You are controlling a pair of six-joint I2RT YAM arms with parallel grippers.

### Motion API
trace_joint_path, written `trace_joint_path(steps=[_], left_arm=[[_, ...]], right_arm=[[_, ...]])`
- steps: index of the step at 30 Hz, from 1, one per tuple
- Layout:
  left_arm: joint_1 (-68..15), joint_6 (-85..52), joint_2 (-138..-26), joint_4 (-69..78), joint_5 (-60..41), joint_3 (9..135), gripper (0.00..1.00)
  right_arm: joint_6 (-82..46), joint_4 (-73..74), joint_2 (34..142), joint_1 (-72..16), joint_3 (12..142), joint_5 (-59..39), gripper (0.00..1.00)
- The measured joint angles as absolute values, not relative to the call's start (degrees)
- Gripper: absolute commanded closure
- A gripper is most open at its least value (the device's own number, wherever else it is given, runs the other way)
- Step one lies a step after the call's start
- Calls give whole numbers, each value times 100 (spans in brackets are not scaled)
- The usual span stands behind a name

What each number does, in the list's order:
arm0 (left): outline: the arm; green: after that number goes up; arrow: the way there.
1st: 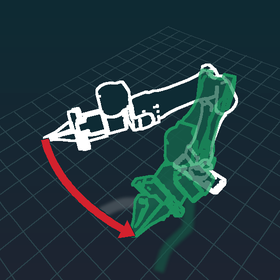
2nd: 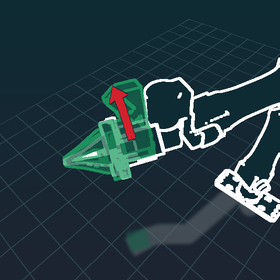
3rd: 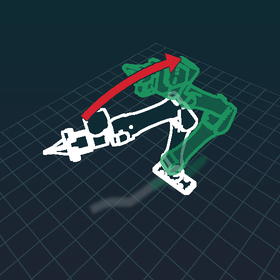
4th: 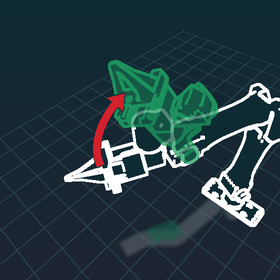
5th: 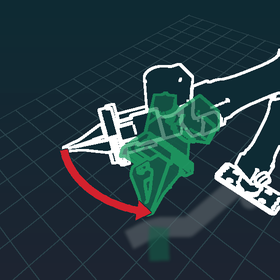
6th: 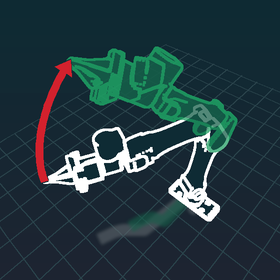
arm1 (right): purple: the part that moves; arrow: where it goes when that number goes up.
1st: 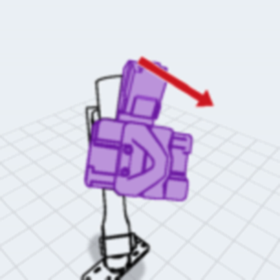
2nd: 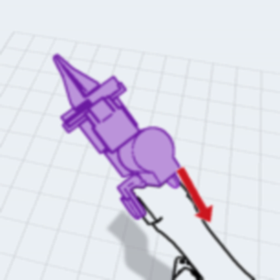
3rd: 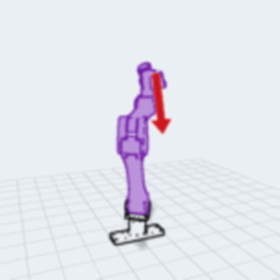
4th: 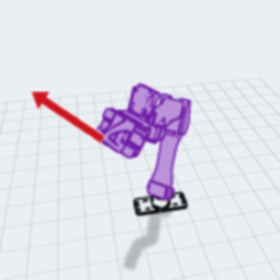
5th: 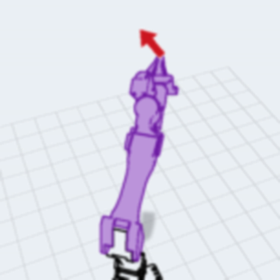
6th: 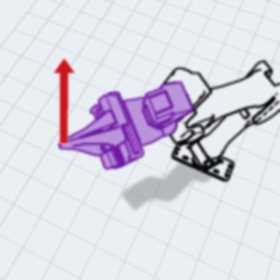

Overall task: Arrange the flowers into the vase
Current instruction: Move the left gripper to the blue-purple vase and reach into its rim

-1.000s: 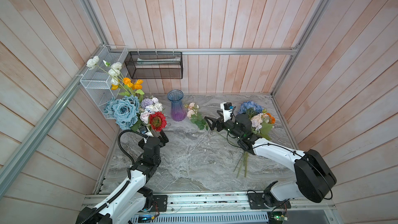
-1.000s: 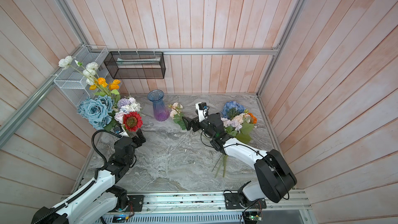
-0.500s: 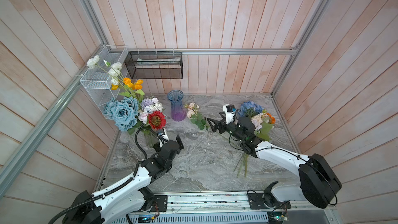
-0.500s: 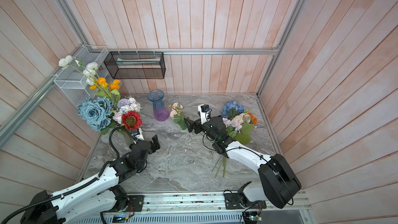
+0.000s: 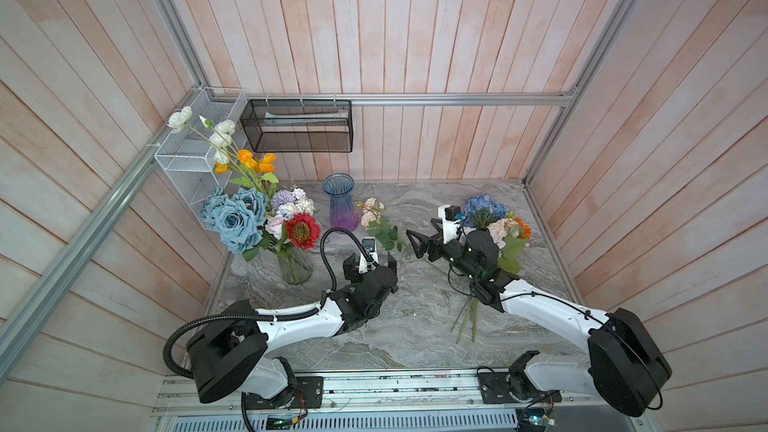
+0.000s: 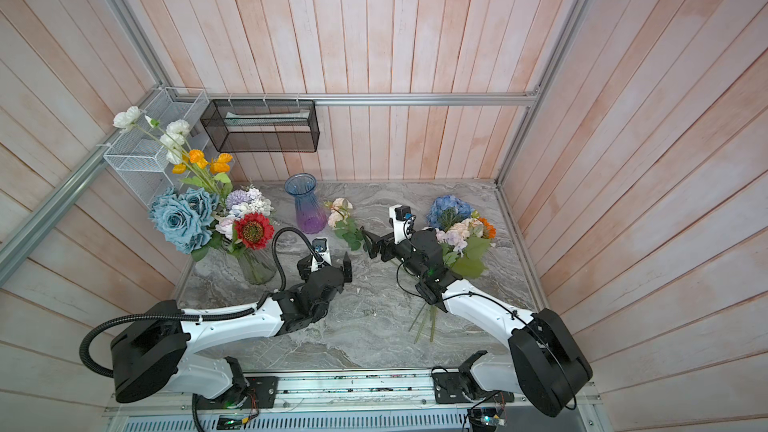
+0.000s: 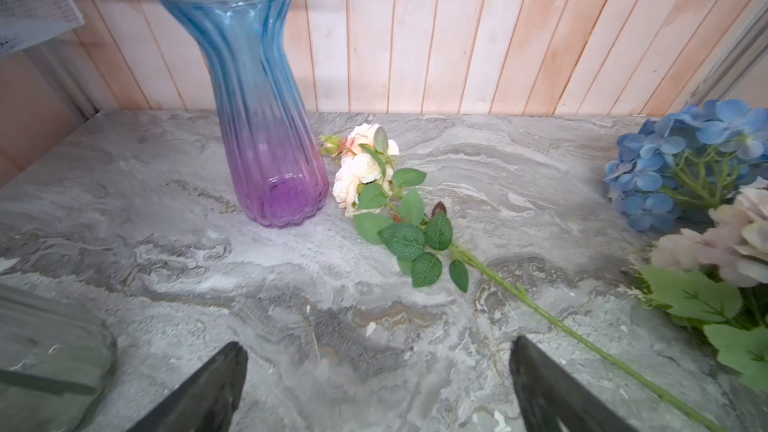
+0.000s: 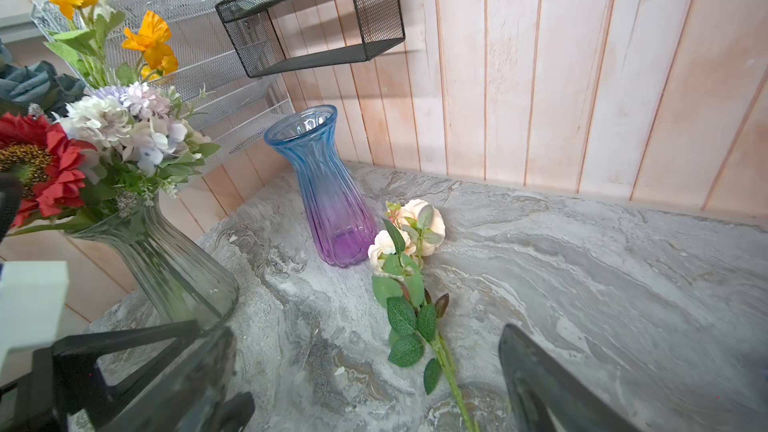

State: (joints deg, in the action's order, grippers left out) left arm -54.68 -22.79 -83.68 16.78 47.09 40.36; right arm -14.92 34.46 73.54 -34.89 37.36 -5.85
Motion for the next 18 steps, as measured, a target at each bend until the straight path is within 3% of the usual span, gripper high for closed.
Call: trace_joint_path(steps=[9, 18], left_arm=[[-4150, -1706, -9006, 2414, 3590, 4731, 0], [-3218, -1603, -9673, 2628, 3326, 4936, 0]], right_arm=[[-1474, 3428, 7220, -3420, 3605, -541, 2], [-1459, 3437, 7194, -3369, 3527, -541, 2]])
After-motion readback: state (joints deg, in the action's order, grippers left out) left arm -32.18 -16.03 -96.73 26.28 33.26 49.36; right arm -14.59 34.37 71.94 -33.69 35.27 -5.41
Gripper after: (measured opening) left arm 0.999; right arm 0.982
